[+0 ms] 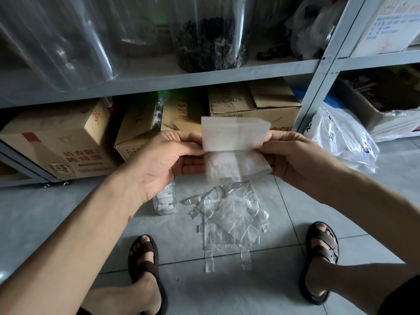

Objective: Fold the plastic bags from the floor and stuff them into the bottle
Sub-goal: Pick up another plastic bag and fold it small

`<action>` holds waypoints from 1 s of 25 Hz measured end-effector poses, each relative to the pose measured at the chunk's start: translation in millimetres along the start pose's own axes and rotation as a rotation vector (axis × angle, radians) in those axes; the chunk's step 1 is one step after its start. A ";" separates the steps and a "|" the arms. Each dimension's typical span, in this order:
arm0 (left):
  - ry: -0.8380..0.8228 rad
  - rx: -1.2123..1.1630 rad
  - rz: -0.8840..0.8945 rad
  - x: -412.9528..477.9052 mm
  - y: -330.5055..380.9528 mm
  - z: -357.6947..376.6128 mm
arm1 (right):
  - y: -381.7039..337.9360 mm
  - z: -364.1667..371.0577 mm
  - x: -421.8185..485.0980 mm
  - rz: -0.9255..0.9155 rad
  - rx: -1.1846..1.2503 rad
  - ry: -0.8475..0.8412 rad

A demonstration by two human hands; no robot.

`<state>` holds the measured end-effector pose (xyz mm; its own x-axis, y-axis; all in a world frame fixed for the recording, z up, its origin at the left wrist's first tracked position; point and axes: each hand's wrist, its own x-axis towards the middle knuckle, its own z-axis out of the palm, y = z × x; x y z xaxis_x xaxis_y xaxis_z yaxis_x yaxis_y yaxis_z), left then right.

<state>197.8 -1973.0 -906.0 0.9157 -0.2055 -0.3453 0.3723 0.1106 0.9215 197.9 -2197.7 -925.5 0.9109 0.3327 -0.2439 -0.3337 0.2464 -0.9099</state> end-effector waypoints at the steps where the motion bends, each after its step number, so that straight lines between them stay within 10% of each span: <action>1: -0.018 0.009 0.001 -0.5 0.3 0.1 | 0.3 -0.6 0.0 0.001 -0.010 -0.006; 15: -0.141 0.039 -0.137 -1.4 1.2 -1.2 | 4.1 0.1 1.0 0.007 -0.093 0.000; 25: 0.069 0.249 -0.031 4.0 -14.8 4.9 | 13.0 3.8 4.6 0.018 -0.013 0.130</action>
<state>195.3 -1980.1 -920.1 0.9156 -0.1374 -0.3779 0.3600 -0.1389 0.9226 196.8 -2189.6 -937.1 0.9289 0.2156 -0.3012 -0.3480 0.2296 -0.9090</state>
